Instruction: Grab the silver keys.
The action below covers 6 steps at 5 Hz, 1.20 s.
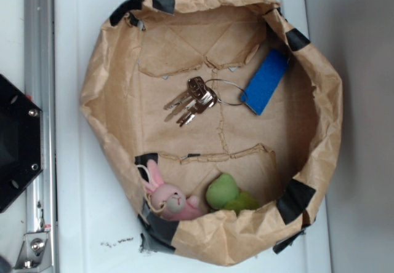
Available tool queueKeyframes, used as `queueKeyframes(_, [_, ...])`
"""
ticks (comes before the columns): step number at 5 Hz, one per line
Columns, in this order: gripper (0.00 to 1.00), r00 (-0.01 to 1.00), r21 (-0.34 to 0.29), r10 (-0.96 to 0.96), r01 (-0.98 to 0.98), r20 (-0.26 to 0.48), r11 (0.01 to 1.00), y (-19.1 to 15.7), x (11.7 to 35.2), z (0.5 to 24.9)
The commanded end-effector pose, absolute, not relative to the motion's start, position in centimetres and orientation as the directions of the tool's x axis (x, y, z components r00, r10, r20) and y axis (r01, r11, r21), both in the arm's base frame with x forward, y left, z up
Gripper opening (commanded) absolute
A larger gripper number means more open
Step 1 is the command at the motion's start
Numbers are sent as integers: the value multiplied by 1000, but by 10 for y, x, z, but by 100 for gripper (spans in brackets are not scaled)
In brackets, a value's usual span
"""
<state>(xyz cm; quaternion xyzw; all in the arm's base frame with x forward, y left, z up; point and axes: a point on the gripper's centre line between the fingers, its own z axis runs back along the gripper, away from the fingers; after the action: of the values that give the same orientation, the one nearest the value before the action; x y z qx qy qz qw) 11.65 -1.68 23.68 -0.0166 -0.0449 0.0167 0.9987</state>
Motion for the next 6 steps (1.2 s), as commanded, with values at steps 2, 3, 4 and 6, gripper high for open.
queueKeyframes(2, [100, 988, -49, 31, -24, 148, 999, -20, 165, 232])
queueKeyframes(3, [100, 974, -101, -9, 33, 228, 994, -14, 208, 227])
queueKeyframes(4, [100, 973, -125, -47, 77, 228, 989, 3, 234, 202])
queueKeyframes(6, [100, 968, -134, -107, 139, 227, 981, 38, 237, 146])
